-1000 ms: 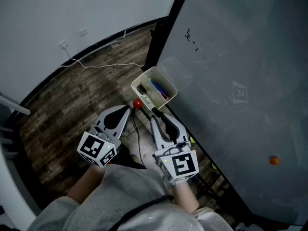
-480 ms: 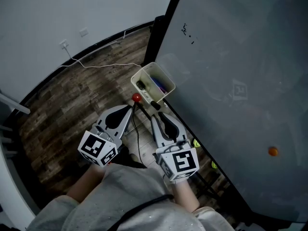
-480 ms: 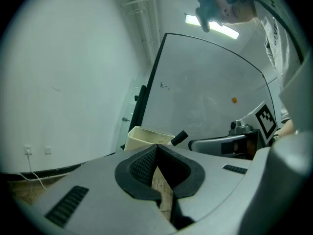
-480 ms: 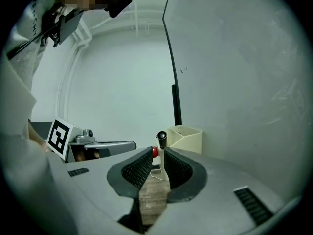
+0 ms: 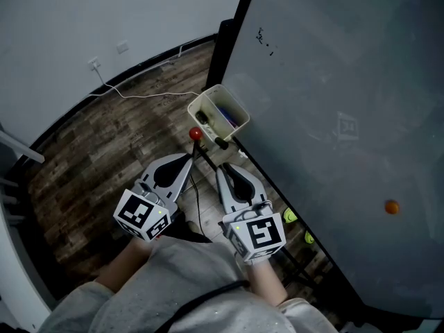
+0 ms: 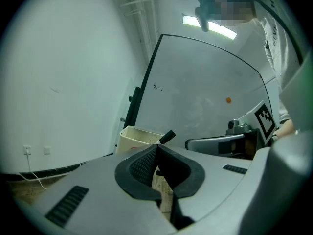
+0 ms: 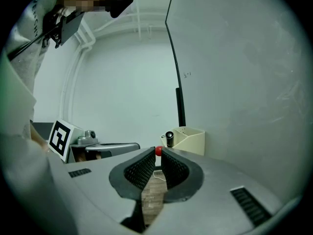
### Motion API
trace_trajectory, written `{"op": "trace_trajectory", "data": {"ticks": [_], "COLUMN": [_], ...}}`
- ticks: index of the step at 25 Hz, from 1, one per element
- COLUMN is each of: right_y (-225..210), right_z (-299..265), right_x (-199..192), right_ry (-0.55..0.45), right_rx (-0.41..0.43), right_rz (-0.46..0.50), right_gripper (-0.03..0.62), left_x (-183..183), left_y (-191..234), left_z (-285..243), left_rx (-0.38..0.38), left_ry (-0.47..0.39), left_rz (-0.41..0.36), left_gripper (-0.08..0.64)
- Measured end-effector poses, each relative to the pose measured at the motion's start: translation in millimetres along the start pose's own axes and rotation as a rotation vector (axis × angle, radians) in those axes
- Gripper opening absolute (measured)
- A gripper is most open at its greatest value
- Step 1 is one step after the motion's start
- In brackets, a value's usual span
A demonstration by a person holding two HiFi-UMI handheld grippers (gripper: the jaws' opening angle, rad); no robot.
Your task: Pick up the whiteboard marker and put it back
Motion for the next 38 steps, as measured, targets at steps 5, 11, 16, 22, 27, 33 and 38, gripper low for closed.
{"op": "trace_trajectory", "data": {"ticks": [5, 11, 16, 22, 27, 33, 38], "right_y": [7, 11, 16, 22, 27, 34, 36], "right_z": [6, 11, 13, 20, 24, 29, 29], "right_x": [2, 4, 8, 14, 12, 14, 17], "right_ry": [-0.045, -0.046, -0.057, -0.086, -0.103, -0.115, -0.114], "right_rx": [0.031, 0.041, 0.038, 0.036, 0.042, 0.045, 0.041], "right_rz": [-0.004, 0.028, 0.047, 0.062, 0.071, 0.083, 0.093], "right_gripper": [0.032, 0.020, 0.020, 0.020, 0.018, 0.018, 0.018], "left_x": [-2, -6, -6, -2, -2, -4, -2], "left_y": [-7, -14, -24, -34, -39, -41, -43], "left_z": [6, 9, 12, 20, 24, 32, 34], "left_rx": [-0.004, -0.009, -0.023, -0.030, -0.032, -0.034, -0.041], "left_ry": [-0.005, -0.008, -0.010, -0.018, -0.019, -0.024, -0.034], "left_rz": [-0.009, -0.017, -0.025, -0.041, -0.044, -0.043, -0.050], "left_gripper": [0.014, 0.014, 0.014, 0.014, 0.014, 0.014, 0.014]}}
Point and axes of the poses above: the fingertips, and each gripper's own axes: z backward along the fingers, y to its left, x out of its top, the point moved 6 cm from there along z, backward along the fingers, and after that the axes turned 15 degrees about z, right-handed, at the moved point
